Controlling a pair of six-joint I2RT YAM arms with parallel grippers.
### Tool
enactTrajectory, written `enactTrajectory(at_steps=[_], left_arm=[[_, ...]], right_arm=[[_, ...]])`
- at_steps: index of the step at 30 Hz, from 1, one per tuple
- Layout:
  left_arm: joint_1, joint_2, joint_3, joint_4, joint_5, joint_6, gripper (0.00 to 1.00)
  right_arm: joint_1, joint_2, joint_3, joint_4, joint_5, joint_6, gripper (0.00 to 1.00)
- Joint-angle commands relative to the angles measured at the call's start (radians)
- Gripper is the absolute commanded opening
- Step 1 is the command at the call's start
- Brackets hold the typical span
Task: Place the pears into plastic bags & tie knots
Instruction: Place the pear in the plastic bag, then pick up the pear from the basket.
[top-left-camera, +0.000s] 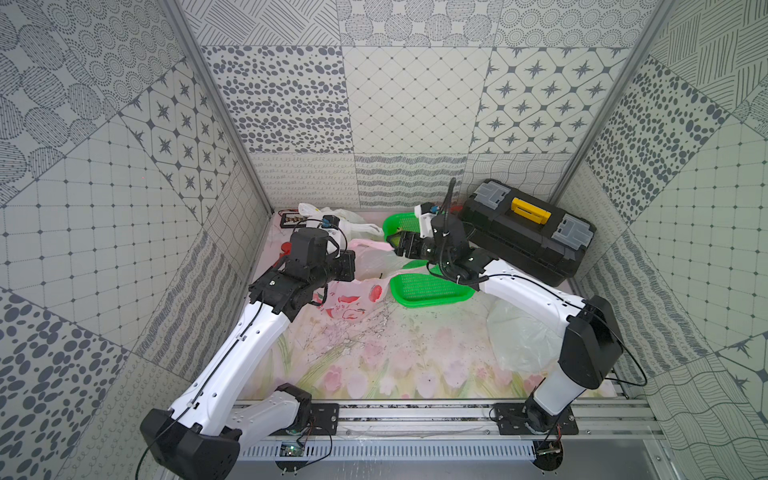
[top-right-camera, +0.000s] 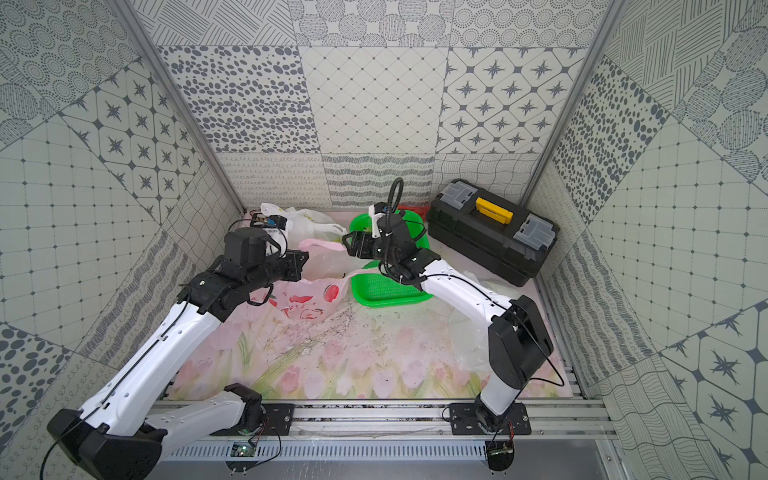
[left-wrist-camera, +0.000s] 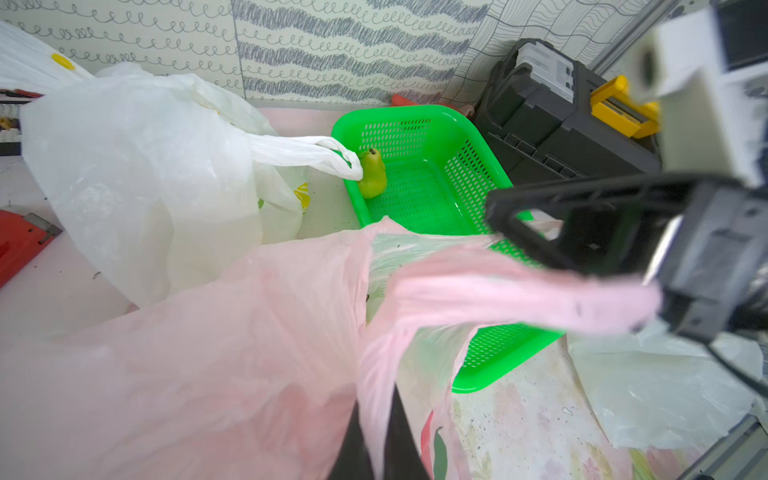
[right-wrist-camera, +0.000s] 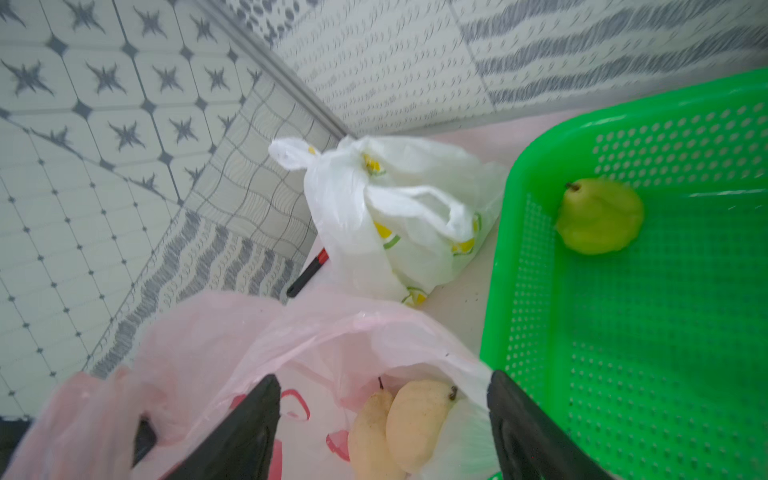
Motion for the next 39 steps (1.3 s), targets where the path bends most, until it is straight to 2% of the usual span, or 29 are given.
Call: enactTrajectory(at_steps=[1,7,9,16,27,30,36,39], left_arm=[[0.052,-0.015,-0.022,-0.037,-0.093,-0.064,0.00],[0.063,-0.051,-0.016,-0.057,-0.101,-0.113,0.00],[0.063,-0.060,-0.001,-0.084,-0.124,-0.126,0.00],[0.057,-0.098,-0.045,-0.048,-0.075,-0.164,0.00],[0.054,-0.083,-0.043,-0.051,-0.028,-0.153,0.00],[0.052,-0.080,-0.043,-0.051,-0.016,-0.154,0.00],[0.049,-0.078,-0.040,-0.050,-0.013,-0.153,0.00],[0.046,-0.078,-0.042,-0.049,-0.012,-0.154,0.00]], right_arm=[[-0.089,-0.001,-0.028,0.022,0.036,0.068,0.77],[-0.153,0.244,0.148,-0.054,0.158,-0.014,0.78],[-0.162,0.330,0.221,-0.067,0.164,-0.012,0.77],[-0.098,0.612,0.507,-0.119,0.202,-0.097,0.78],[-0.063,0.920,0.931,-0.292,0.327,-0.162,0.78],[-0.062,0.955,0.977,-0.318,0.364,-0.175,0.72],[-0.076,0.951,0.972,-0.313,0.361,-0.183,0.46],[-0.086,0.942,0.966,-0.306,0.345,-0.185,0.44]])
